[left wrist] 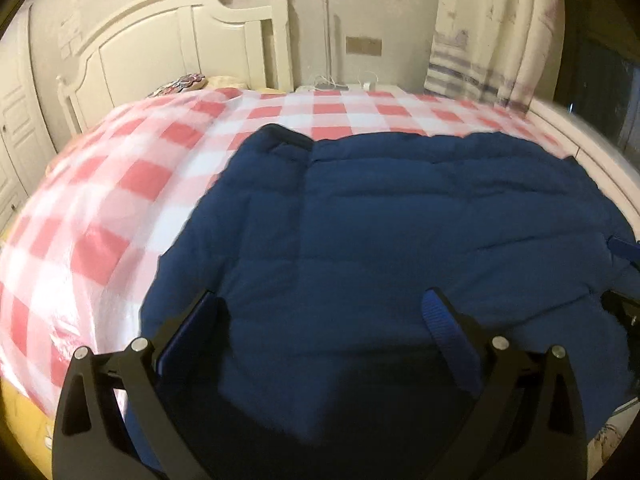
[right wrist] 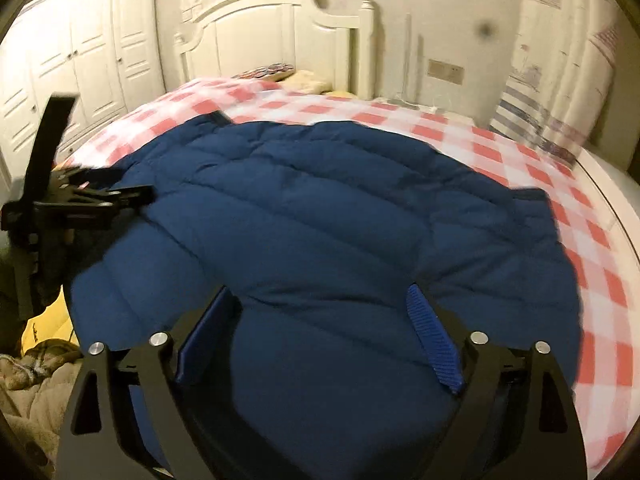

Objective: Fold large clothes

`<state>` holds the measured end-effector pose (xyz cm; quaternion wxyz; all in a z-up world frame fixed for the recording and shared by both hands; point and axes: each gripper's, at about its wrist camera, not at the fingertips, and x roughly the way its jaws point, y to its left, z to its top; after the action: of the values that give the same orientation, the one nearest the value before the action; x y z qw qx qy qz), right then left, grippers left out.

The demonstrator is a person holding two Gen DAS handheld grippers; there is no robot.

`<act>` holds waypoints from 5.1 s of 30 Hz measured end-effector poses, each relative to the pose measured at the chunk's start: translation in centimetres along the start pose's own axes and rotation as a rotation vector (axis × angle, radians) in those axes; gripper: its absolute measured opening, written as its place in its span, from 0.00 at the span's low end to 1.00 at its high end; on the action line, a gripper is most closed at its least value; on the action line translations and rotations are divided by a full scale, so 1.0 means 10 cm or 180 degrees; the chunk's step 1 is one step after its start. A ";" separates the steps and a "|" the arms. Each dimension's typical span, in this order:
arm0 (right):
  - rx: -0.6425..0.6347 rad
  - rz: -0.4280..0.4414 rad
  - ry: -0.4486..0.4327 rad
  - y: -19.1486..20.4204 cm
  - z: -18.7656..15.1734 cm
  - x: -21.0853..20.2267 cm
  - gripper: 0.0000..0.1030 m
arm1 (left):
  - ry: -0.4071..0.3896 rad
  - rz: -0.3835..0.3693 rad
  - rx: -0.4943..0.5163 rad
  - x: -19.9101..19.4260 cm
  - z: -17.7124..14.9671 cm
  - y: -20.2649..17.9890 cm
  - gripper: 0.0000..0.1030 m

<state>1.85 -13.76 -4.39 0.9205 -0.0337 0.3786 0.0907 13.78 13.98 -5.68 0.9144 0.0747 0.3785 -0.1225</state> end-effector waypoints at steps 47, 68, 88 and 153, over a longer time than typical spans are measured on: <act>0.1556 0.0488 -0.1088 -0.76 -0.70 -0.66 0.50 | -0.0059 -0.0430 0.0355 -0.29 0.28 -0.92 0.97; -0.0960 0.0051 -0.1325 1.33 0.74 -0.90 0.50 | -0.0405 -0.1295 -0.0256 -0.66 0.01 0.10 0.93; -0.3129 -0.0649 -0.0372 2.99 0.18 0.57 0.61 | -0.0576 -0.1002 -0.0069 -0.83 0.87 0.56 0.98; -0.0858 0.0220 0.0578 0.88 1.83 1.67 0.41 | -0.0075 0.0069 -0.0298 0.44 0.77 0.51 0.98</act>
<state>24.40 -0.35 -3.02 0.8659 -0.1519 0.4456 0.1689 23.43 16.39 -3.21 0.9226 0.0345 0.3721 -0.0956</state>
